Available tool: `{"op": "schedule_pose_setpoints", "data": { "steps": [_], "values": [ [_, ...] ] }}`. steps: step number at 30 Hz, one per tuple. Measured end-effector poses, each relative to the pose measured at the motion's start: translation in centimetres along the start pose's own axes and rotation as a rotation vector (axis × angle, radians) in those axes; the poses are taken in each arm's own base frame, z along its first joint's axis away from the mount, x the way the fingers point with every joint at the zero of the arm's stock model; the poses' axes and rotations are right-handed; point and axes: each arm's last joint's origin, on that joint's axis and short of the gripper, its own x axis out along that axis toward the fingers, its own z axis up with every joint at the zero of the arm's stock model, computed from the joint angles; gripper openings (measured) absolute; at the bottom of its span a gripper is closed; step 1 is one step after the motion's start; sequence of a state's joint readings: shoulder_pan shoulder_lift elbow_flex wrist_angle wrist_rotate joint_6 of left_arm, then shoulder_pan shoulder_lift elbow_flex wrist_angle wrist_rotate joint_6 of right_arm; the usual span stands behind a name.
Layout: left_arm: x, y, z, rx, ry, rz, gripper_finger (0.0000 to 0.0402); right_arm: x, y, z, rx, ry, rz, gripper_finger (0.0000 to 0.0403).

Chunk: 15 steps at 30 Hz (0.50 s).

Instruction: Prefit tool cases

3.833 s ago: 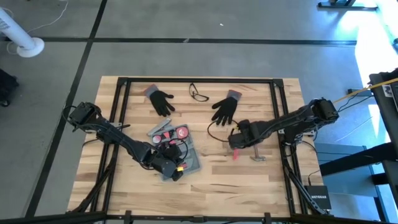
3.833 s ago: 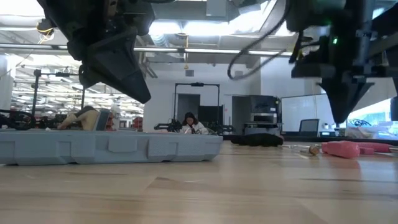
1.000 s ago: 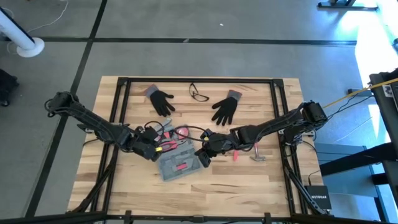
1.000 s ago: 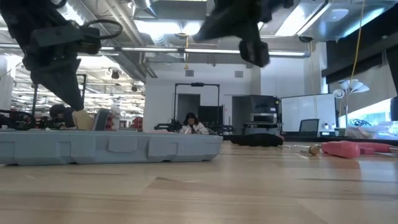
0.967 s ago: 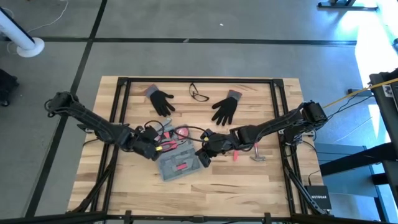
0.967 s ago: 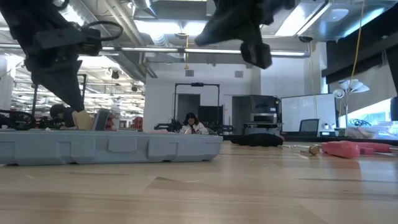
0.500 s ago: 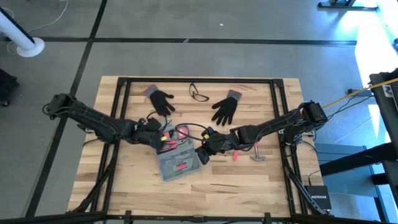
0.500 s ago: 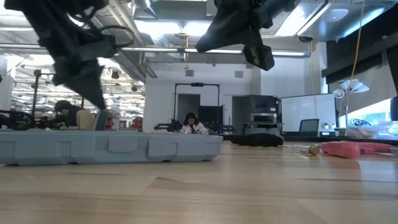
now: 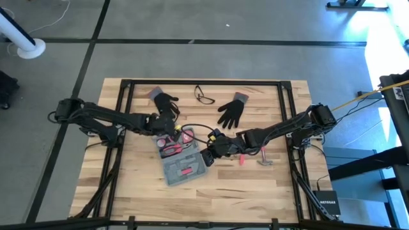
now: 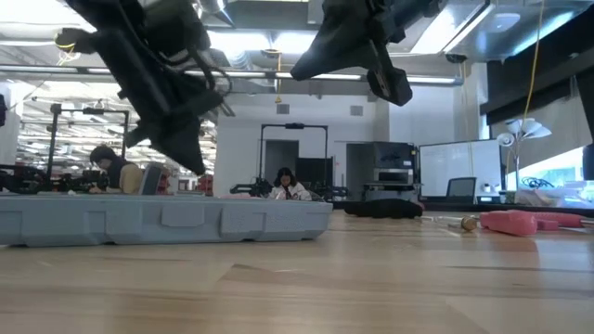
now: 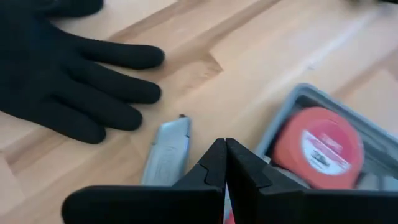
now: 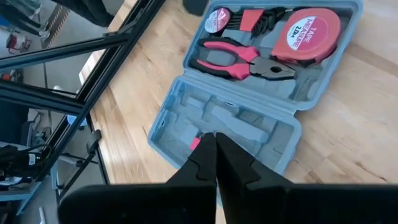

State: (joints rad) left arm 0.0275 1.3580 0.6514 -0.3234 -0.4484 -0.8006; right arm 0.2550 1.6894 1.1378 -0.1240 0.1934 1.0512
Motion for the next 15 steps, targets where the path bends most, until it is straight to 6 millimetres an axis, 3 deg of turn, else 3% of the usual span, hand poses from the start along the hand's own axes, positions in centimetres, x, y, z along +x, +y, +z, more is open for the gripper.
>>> {"op": "schedule_pose_setpoints", "data": {
  "steps": [7,15],
  "values": [
    [2.0,-0.2,0.2,0.034,0.058,-0.064,0.0,0.0,0.0,0.0,0.03,0.001,0.001,0.0001],
    [3.5,-0.3,-0.6,0.055,0.098,-0.018,0.0,0.0,0.0,0.0,0.076,0.0,0.001,0.0001]
  ]
}}
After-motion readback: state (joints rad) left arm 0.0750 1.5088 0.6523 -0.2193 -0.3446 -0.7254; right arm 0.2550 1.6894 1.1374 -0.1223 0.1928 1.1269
